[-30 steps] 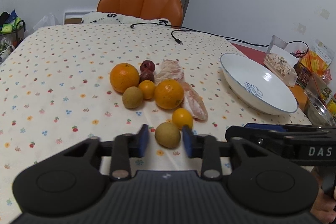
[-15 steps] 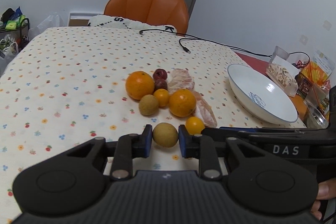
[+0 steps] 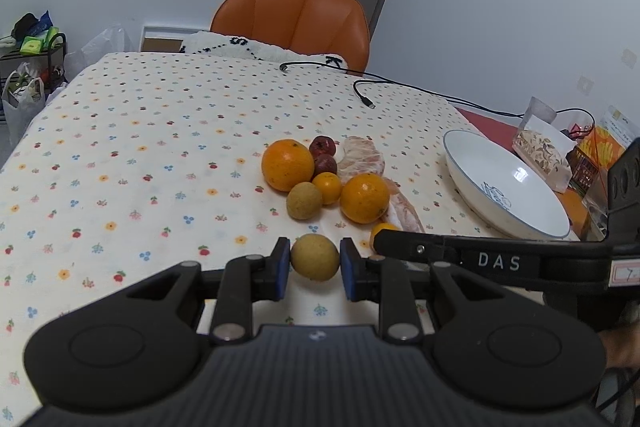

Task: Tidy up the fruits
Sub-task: 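Carry the kiwi and small orange in both grippers over the white plate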

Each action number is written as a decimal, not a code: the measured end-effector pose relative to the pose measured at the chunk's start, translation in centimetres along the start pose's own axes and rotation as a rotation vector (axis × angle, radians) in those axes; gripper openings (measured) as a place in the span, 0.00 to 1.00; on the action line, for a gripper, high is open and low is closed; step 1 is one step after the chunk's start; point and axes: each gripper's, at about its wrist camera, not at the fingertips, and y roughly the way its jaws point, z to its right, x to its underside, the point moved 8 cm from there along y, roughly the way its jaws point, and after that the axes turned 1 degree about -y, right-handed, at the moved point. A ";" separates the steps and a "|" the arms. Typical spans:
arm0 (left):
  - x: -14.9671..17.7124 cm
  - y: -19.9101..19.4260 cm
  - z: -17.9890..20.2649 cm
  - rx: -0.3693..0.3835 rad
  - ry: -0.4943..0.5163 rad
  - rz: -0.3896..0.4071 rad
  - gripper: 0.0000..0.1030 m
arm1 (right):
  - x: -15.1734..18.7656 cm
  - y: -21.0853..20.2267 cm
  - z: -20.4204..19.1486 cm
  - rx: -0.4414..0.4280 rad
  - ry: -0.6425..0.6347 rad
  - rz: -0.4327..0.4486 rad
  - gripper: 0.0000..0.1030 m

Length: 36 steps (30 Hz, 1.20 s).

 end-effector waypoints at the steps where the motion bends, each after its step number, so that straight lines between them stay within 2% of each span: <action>1: 0.0 -0.1 0.1 0.000 0.001 0.001 0.24 | 0.0 -0.1 0.1 -0.004 0.006 -0.001 0.20; 14: -0.6 -1.2 2.7 0.029 0.036 0.036 0.24 | -0.3 -3.7 0.4 -0.003 0.000 0.061 0.20; 36: -1.2 -0.7 10.4 0.095 0.134 0.056 0.24 | 0.2 -11.1 6.6 0.115 0.080 0.189 0.20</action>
